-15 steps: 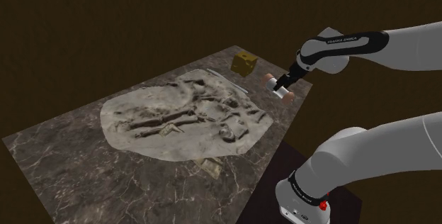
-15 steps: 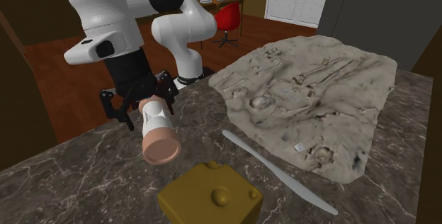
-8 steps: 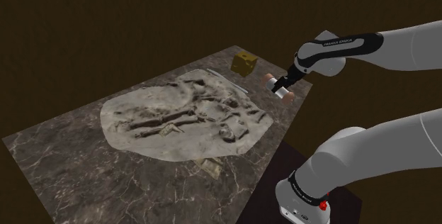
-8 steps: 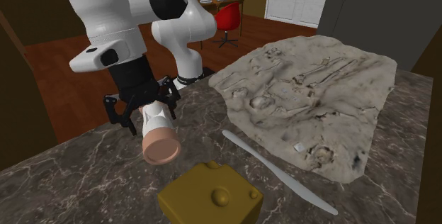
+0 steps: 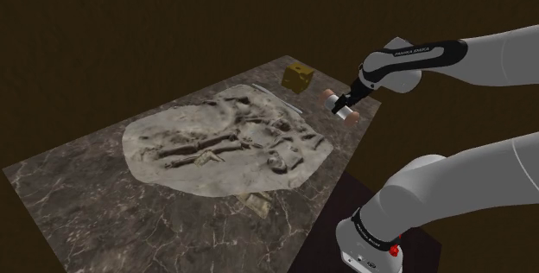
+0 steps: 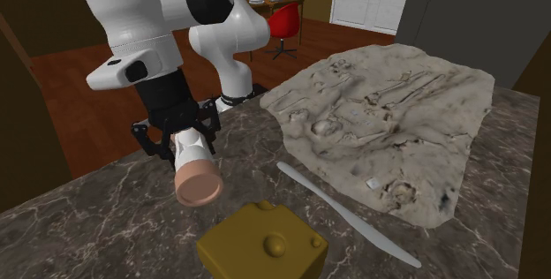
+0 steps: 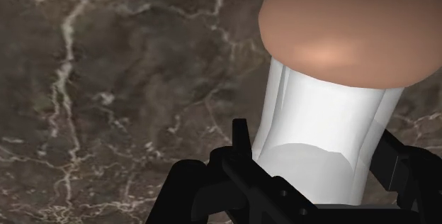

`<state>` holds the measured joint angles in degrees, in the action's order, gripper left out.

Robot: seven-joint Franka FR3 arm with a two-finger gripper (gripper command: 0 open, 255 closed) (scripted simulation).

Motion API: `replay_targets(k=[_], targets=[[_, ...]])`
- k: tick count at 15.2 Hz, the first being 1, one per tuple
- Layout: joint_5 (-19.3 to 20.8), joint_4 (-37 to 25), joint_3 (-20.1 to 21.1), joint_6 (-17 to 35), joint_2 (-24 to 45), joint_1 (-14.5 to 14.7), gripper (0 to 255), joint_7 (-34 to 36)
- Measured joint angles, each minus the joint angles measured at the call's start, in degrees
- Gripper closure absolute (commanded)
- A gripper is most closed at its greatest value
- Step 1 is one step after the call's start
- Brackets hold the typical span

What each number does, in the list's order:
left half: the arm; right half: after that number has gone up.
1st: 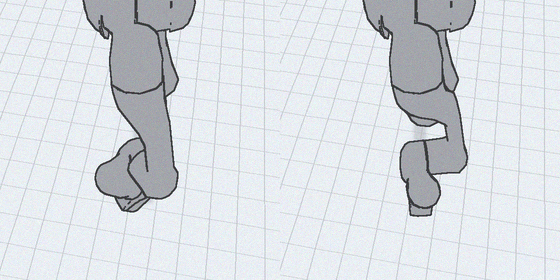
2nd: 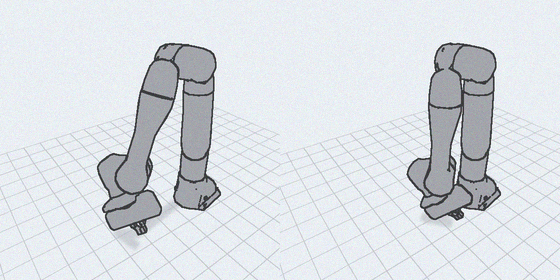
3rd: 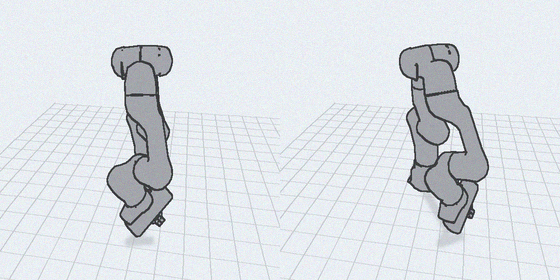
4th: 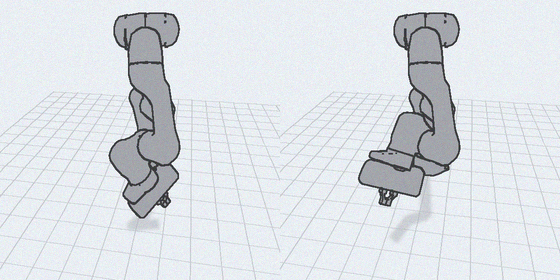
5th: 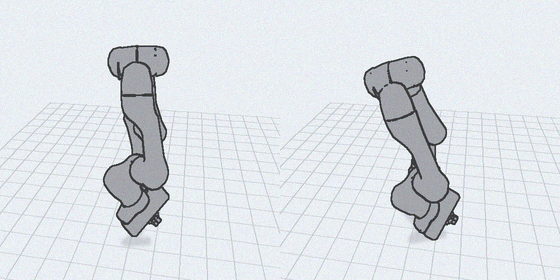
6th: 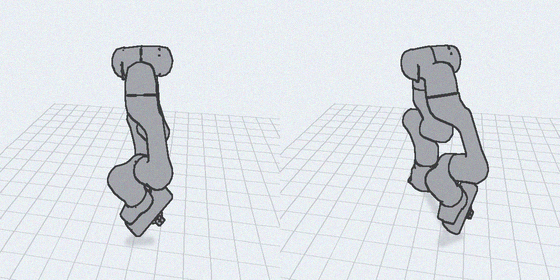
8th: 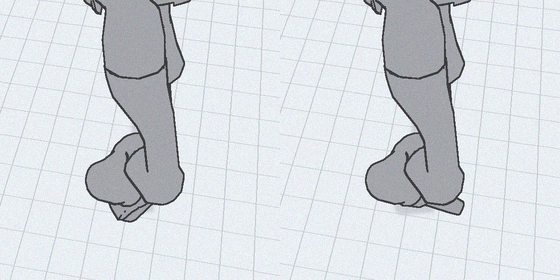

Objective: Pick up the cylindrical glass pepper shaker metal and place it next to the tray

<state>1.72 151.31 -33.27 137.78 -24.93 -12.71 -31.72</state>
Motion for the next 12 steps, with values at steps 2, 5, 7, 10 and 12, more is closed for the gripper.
replay_targets(k=[2, 5, 7, 10, 12], targets=[[-0.01, 0.01, 0.00, 0.02, 0.00, 0.01, 255, 0.00], [0.13, -0.17, 0.09, -0.42, -0.24, -0.13, 255, 0.08], [0.44, -0.86, 0.59, -1.85, -1.01, -0.40, 255, 0.60], [1.13, -1.96, 1.55, -4.63, -2.78, -1.07, 255, 1.54], [1.28, -2.92, 2.09, -6.23, -3.46, -1.20, 255, 2.08]])
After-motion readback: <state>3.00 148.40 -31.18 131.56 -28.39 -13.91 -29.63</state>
